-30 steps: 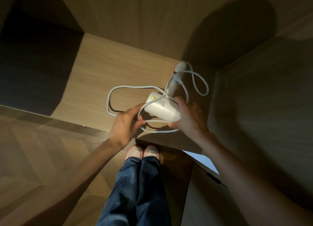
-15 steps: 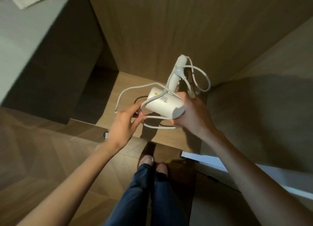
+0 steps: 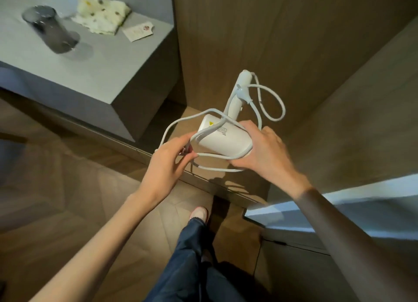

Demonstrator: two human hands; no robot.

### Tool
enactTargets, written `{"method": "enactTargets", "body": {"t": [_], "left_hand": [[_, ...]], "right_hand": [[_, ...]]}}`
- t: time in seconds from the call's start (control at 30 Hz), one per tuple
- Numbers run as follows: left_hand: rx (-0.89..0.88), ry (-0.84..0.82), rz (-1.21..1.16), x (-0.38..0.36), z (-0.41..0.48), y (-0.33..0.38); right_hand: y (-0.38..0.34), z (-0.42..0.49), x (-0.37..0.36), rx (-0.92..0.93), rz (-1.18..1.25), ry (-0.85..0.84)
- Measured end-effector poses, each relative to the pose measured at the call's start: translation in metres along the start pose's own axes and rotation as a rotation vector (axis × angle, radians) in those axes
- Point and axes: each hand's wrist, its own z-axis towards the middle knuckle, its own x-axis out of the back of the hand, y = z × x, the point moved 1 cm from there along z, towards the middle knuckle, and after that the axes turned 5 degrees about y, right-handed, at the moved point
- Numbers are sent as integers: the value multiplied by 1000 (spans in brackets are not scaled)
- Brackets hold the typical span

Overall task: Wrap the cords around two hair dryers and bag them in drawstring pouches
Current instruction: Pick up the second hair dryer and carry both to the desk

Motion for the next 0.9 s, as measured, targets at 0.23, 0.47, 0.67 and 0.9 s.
{"method": "enactTargets", "body": {"t": [0.23, 0.47, 0.67, 0.9], "left_hand": [[13, 119, 115, 82, -63, 30], [78, 312, 183, 179, -113, 2], [172, 424, 214, 272, -134, -59], [259, 473, 243, 408, -137, -142]], "right_hand": [[-80, -34, 11, 168, 101, -62], [-191, -16, -20, 385, 80, -67], [-304, 23, -67, 506, 22, -34], [-453, 81, -121, 587, 38, -45]]}}
